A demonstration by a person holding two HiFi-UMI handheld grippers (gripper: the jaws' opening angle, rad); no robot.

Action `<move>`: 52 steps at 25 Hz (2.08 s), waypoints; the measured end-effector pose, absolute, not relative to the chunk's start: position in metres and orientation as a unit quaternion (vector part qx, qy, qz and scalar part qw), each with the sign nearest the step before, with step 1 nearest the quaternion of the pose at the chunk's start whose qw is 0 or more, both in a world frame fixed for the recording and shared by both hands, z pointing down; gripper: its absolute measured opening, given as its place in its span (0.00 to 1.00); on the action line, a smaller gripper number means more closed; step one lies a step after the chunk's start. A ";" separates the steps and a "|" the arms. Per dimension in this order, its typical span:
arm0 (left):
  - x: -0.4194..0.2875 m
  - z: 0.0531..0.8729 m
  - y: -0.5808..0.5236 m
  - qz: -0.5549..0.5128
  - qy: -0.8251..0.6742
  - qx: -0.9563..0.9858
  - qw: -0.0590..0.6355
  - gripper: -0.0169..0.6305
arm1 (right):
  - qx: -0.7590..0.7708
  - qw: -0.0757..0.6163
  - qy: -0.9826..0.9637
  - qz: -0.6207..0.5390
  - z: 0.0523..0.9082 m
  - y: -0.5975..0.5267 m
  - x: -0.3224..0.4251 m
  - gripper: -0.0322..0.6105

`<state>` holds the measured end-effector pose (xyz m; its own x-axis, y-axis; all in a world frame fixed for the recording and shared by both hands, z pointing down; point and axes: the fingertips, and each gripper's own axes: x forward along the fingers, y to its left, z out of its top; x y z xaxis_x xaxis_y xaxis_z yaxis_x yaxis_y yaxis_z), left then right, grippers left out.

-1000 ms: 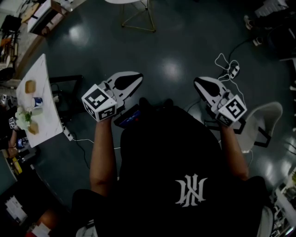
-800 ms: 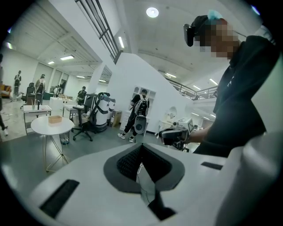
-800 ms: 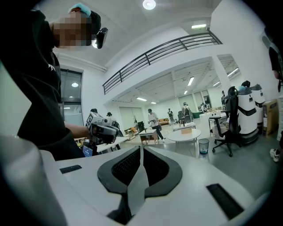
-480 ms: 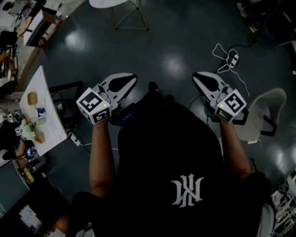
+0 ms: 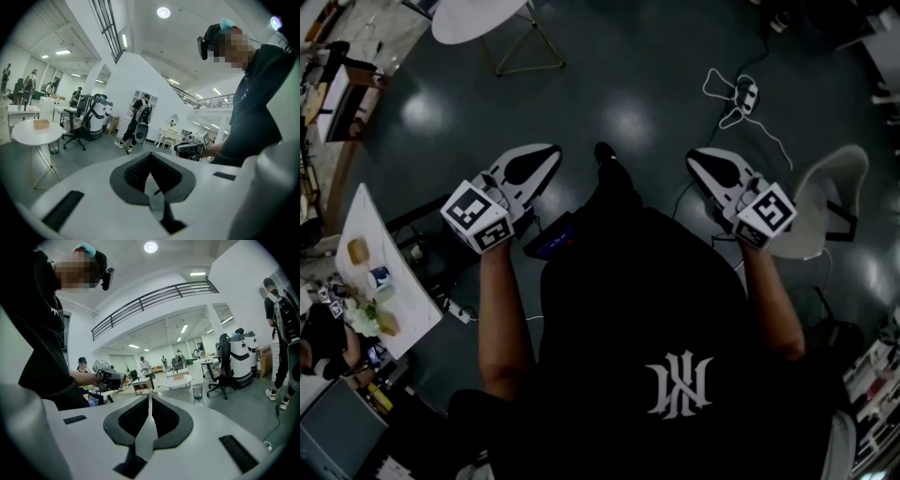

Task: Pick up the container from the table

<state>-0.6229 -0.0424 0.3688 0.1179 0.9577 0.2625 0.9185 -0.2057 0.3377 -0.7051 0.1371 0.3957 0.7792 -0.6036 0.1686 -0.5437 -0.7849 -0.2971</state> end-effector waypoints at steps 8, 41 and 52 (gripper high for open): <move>-0.553 0.388 -0.028 0.218 0.630 0.740 0.085 0.03 | -0.939 0.079 0.296 -0.154 0.393 0.155 -0.635 0.12; -0.324 0.428 -0.090 0.209 0.548 0.785 0.201 0.03 | -0.911 0.053 0.342 -0.223 0.375 0.131 -0.371 0.13; -0.261 0.423 -0.079 0.202 0.497 0.821 0.197 0.03 | -0.906 0.058 0.370 -0.198 0.382 0.174 -0.297 0.13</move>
<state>-0.2612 -0.0786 0.4232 0.4248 0.8950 0.1357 0.7356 -0.4287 0.5244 -0.2968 0.1741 0.3817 0.6482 -0.6932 0.3153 -0.6476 -0.7196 -0.2507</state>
